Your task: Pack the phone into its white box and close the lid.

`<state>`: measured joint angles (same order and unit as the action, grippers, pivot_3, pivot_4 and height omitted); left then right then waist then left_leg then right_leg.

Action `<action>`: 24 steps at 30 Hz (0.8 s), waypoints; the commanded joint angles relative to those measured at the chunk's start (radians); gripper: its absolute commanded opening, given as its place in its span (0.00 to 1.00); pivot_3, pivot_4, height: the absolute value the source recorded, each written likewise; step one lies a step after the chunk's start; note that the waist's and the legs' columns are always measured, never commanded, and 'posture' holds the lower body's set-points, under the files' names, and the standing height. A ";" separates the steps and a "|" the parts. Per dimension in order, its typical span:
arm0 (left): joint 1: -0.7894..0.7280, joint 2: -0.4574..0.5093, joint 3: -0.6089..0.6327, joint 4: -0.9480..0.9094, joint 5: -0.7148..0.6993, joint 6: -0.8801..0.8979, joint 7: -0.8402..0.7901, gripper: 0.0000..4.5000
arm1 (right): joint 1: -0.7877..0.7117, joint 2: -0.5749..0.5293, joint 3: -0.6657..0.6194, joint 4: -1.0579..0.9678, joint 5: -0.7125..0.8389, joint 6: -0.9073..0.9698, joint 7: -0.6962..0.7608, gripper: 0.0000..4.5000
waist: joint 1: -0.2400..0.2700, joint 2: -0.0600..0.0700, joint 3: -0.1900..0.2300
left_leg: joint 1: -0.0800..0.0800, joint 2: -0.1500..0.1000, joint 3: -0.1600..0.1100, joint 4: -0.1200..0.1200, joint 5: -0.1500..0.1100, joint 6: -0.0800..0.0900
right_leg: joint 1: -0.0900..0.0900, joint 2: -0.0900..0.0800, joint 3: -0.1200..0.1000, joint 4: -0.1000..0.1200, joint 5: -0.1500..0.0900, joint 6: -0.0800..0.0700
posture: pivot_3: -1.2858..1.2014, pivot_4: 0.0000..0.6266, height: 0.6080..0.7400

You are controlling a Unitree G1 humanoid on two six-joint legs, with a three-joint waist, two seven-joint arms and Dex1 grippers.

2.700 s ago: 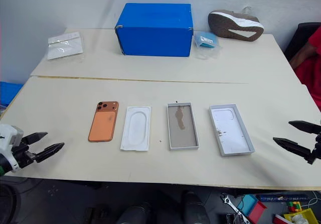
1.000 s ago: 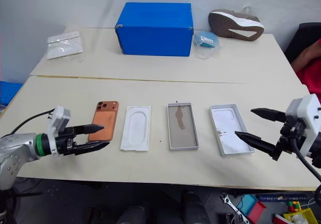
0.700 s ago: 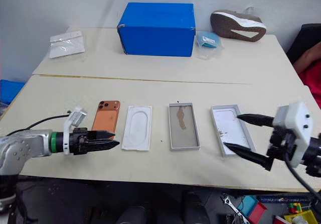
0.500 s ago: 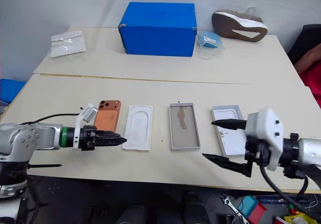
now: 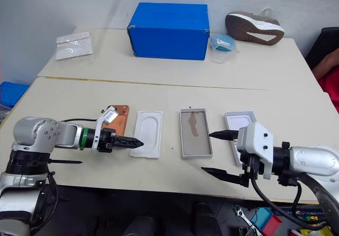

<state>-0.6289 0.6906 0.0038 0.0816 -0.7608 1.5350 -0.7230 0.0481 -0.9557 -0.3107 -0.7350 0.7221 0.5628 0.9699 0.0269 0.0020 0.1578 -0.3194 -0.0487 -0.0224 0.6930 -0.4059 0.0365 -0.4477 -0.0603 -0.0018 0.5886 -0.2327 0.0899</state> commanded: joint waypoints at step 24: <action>0.018 -0.182 0.065 0.102 0.049 0.075 0.069 0.01 | 0.041 0.006 -0.017 -0.030 -0.018 -0.017 -0.041 1.00 | 0.001 0.003 -0.002 | 0.000 -0.001 -0.005 0.005 0.000 -0.001 | 0.003 -0.002 -0.004 0.001 0.000 0.000 | 0.52 0.24 1.00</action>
<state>-0.6416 0.5246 0.0762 0.1686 -0.7101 1.5809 -0.6633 0.0878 -0.9452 -0.3099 -0.7431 0.7048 0.5650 0.9254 0.0281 0.0049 0.1560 -0.3192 -0.0500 -0.0276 0.6981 -0.4057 0.0355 -0.4445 -0.0623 -0.0055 0.5894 -0.2328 0.0900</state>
